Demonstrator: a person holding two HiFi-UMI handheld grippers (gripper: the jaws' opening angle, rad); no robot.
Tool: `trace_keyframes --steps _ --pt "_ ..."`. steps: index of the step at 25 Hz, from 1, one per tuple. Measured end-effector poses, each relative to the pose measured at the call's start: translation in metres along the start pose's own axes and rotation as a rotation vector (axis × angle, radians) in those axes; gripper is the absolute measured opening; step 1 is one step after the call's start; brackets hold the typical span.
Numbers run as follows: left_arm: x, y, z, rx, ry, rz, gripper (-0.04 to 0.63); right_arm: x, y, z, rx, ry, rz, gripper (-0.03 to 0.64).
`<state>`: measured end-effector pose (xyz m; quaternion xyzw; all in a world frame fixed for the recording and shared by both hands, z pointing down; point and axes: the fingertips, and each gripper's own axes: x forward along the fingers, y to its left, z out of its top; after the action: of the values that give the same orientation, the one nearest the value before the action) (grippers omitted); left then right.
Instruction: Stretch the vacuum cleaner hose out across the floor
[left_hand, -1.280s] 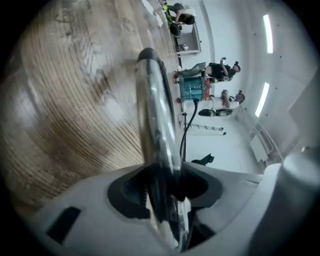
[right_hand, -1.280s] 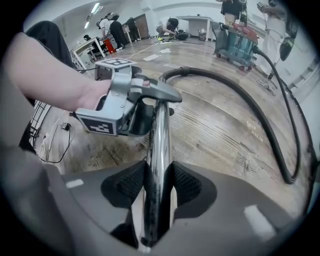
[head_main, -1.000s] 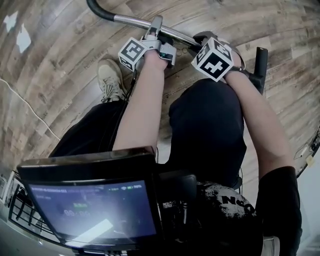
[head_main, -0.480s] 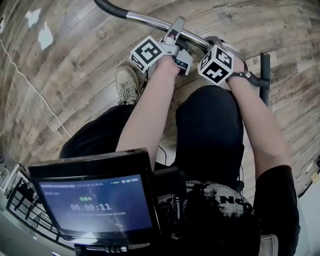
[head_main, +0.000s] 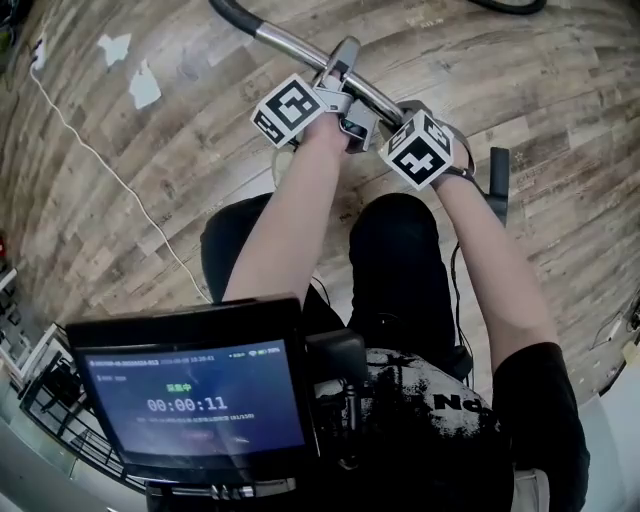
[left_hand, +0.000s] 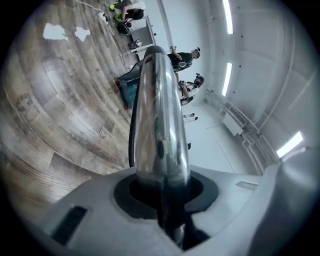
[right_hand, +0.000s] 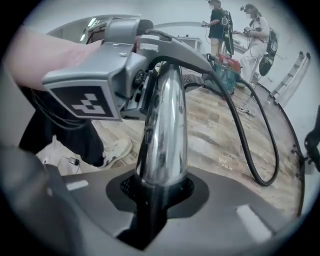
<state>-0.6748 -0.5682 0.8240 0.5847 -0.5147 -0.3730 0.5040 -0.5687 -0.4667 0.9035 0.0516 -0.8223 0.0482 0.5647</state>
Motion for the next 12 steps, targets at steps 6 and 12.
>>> trace_keyframes --steps 6,12 --pt "-0.032 -0.142 0.03 0.028 0.06 0.057 0.078 -0.141 0.045 0.056 0.075 -0.005 0.065 0.097" --pt "-0.062 -0.272 0.017 0.009 0.148 0.101 0.066 -0.273 0.079 0.073 0.133 -0.016 0.088 0.098"
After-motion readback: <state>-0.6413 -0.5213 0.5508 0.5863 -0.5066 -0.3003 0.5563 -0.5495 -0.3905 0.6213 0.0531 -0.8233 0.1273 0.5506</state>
